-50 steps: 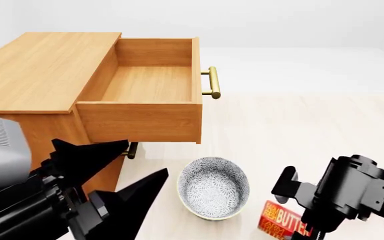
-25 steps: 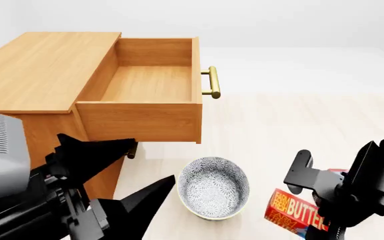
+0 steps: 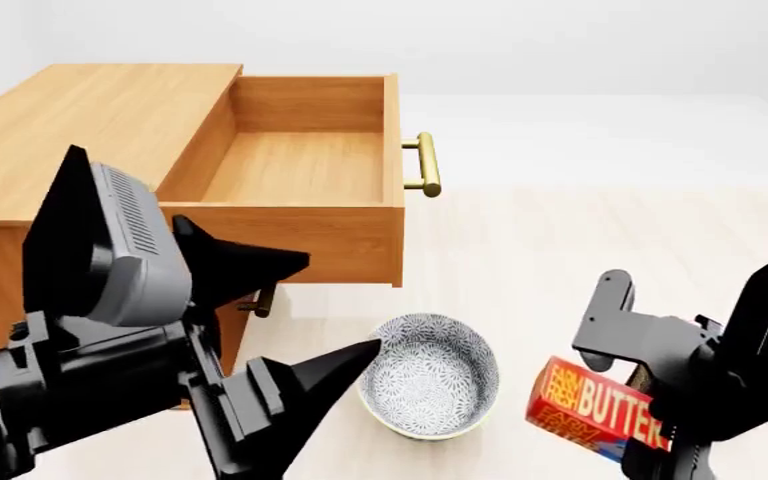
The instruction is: Put the butter at the back in the top drawer of the cabinet and close it.
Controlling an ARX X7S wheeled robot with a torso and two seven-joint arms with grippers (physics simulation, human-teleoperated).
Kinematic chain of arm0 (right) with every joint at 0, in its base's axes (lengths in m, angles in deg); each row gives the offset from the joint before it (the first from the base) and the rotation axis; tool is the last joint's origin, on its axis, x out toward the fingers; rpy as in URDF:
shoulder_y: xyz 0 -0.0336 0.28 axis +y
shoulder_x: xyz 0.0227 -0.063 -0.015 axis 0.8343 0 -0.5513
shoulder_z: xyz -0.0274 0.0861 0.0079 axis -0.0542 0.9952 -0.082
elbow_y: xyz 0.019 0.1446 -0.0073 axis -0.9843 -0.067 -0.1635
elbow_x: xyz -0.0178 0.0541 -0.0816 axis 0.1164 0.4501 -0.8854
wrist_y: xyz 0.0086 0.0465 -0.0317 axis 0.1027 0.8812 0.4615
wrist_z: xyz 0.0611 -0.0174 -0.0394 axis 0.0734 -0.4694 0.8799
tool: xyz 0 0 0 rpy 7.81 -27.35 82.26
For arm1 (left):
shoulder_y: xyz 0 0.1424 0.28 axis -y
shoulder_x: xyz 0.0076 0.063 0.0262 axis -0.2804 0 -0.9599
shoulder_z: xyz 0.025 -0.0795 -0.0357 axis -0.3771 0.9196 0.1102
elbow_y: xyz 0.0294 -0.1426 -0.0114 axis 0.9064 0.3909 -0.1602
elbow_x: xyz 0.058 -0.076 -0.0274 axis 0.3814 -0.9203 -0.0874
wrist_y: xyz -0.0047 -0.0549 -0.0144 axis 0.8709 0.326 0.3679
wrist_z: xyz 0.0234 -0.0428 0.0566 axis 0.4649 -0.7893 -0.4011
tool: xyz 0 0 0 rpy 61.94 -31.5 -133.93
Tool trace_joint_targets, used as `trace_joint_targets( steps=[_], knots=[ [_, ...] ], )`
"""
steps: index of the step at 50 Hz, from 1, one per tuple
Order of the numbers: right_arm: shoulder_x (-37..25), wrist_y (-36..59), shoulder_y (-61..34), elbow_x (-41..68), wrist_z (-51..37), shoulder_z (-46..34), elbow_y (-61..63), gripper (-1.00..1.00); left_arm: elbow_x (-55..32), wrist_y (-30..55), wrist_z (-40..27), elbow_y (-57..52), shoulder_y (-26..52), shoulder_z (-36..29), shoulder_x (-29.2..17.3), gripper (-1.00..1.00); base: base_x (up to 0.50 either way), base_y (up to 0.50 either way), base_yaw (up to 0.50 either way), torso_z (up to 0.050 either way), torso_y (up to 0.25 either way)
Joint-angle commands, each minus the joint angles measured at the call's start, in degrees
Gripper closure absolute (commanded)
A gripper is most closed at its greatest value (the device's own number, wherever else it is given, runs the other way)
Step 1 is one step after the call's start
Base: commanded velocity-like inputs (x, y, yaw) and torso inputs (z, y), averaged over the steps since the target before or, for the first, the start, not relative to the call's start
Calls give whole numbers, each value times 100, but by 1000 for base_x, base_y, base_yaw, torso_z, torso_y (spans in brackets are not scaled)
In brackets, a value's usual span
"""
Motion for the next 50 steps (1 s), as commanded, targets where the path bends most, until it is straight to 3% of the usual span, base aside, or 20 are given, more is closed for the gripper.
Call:
trace_joint_targets(
  steps=[1, 29, 50],
  knots=[
    [105, 266, -601, 346, -103, 168, 288, 100, 276, 758, 423, 505, 357, -62, 481, -100, 0, 0, 0, 0, 0],
    [788, 142, -1397, 997, -400, -297, 195, 100, 1052, 1997, 2206, 1182, 995, -261, 1236, -100, 0, 0, 0, 1, 1],
    [1274, -18, -1545, 1245, -508, -469, 240, 100, 1272, 2095, 2409, 1565, 1010, -340, 1629, -100, 0, 0, 0, 0, 1]
  ],
)
